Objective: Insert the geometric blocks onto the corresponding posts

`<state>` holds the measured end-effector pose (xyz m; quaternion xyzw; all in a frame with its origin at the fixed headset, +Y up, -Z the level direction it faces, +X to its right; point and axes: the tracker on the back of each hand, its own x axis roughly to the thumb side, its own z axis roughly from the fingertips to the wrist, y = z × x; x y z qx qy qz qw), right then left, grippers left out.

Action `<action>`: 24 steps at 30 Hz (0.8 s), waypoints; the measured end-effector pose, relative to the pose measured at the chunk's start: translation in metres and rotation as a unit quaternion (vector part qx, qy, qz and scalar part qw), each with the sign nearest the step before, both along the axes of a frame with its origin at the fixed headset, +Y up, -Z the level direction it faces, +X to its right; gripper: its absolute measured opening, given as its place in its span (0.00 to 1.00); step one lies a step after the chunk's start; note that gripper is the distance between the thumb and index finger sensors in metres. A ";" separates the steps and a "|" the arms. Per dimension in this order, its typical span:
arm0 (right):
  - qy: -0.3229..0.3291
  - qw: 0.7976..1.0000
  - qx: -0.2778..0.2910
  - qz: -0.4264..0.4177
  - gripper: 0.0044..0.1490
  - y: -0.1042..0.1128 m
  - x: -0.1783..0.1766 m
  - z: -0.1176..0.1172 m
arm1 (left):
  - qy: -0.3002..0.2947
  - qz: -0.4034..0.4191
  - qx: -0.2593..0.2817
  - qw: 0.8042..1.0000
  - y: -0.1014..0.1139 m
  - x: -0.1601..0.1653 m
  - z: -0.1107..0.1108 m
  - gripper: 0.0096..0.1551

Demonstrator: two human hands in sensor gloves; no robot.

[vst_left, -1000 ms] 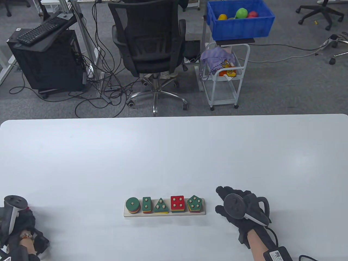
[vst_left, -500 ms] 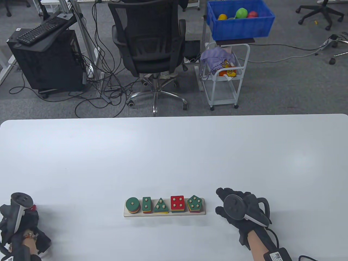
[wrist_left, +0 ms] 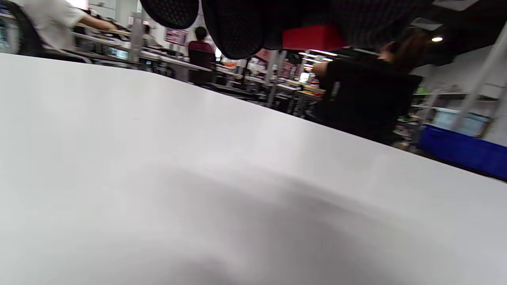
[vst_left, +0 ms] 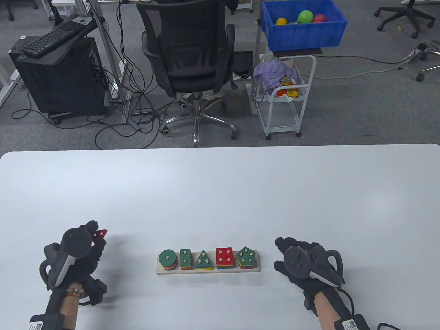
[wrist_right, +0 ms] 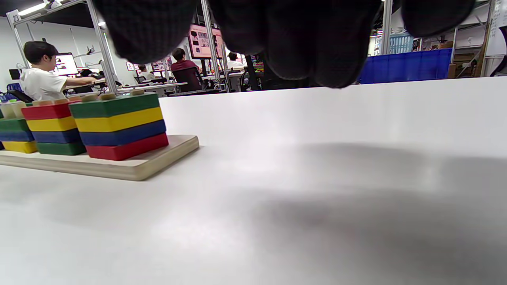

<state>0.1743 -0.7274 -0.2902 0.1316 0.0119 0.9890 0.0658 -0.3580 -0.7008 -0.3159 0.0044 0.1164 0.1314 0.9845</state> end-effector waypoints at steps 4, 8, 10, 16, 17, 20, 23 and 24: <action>-0.007 1.000 0.002 0.018 0.42 0.000 -0.001 0.000 | -0.100 0.004 0.039 0.994 0.009 0.054 0.011 0.36; -0.007 1.000 -0.003 0.012 0.42 -0.001 -0.001 0.000 | -0.206 -0.002 0.042 0.978 0.009 0.103 0.026 0.36; -0.008 1.000 -0.005 0.014 0.42 -0.001 -0.001 0.001 | -0.249 -0.009 0.034 0.968 0.006 0.124 0.032 0.36; -0.005 1.000 -0.010 0.021 0.42 -0.002 -0.004 0.001 | -0.321 -0.046 -0.010 0.946 -0.011 0.171 0.037 0.36; -0.004 1.000 -0.010 0.021 0.42 -0.002 -0.004 0.001 | -0.324 -0.050 -0.012 0.945 -0.014 0.176 0.037 0.36; -0.003 1.000 -0.012 0.023 0.42 -0.002 -0.004 0.001 | -0.332 -0.087 -0.013 0.939 -0.021 0.192 0.033 0.36; -0.004 1.000 -0.014 0.022 0.42 -0.002 -0.004 0.001 | -0.335 -0.106 -0.016 0.936 -0.024 0.204 0.028 0.37; -0.004 1.000 -0.014 0.021 0.42 -0.002 -0.004 0.001 | -0.332 -0.106 -0.013 0.937 -0.025 0.206 0.027 0.37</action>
